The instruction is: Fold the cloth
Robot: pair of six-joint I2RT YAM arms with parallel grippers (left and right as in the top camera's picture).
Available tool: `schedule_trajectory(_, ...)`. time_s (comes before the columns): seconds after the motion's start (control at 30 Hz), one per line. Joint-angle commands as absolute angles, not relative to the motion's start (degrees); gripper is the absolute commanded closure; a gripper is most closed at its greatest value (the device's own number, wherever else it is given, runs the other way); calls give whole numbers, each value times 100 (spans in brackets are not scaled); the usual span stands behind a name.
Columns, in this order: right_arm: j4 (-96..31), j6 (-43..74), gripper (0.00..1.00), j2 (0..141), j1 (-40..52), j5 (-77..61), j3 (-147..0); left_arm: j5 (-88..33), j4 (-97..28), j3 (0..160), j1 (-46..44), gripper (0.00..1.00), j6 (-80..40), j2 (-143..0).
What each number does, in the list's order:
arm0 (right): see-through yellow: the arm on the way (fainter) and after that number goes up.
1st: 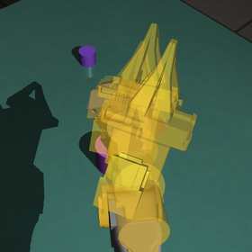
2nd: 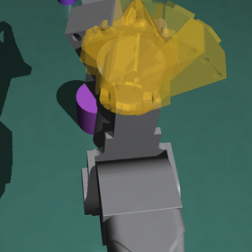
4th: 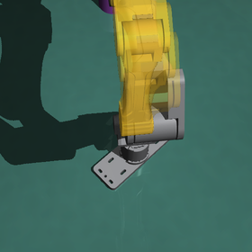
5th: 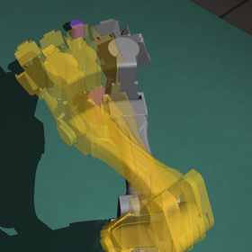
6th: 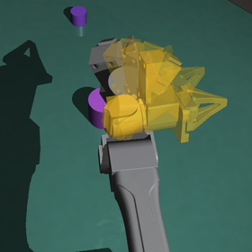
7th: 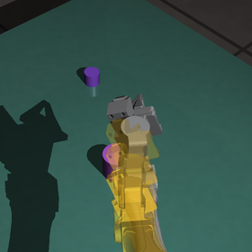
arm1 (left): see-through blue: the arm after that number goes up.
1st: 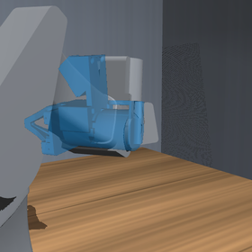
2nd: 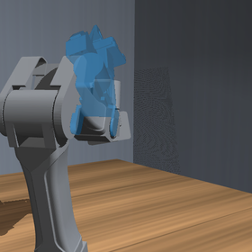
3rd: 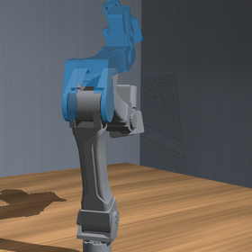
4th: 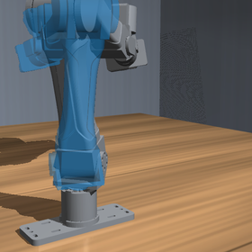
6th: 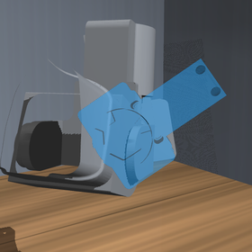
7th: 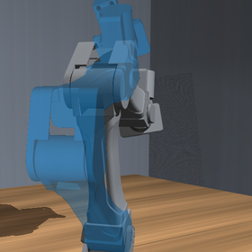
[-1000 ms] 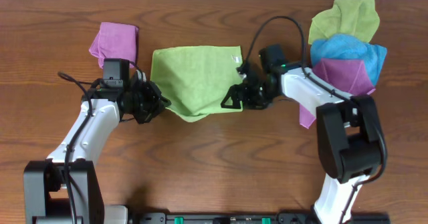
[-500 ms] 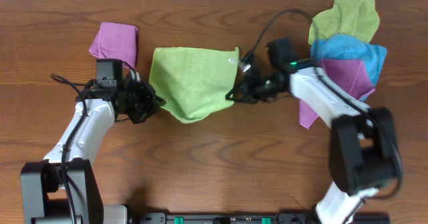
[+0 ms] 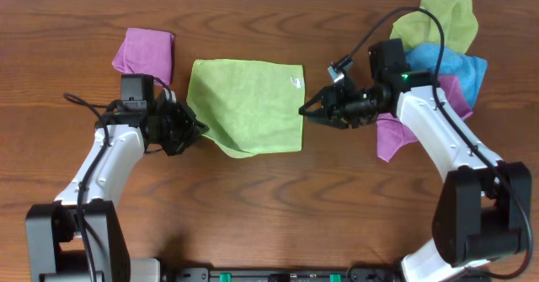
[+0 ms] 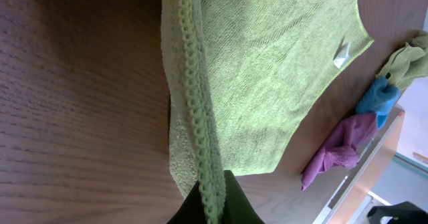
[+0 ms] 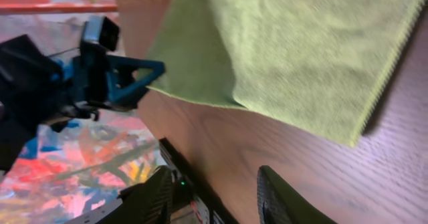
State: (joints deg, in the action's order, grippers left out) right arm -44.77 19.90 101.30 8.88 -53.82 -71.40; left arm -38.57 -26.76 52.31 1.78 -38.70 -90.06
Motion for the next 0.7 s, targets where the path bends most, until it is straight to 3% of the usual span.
schedule_trajectory(0.0, -4770, 1555, 54, 10103, 856, -4598, -7124, -3789, -2694, 5354, 191, 94, -3743, -8927)
schedule_trajectory(0.17, -5227, 886, 47, 10141, 1061, -3754, -7111, -3793, -2696, 5354, 191, 94, -3745, -8927)
schedule_trajectory(0.67, -4689, 808, 43, 11205, 1658, -3363, -7107, -3887, -2714, 5354, 191, 94, -3747, -8927)
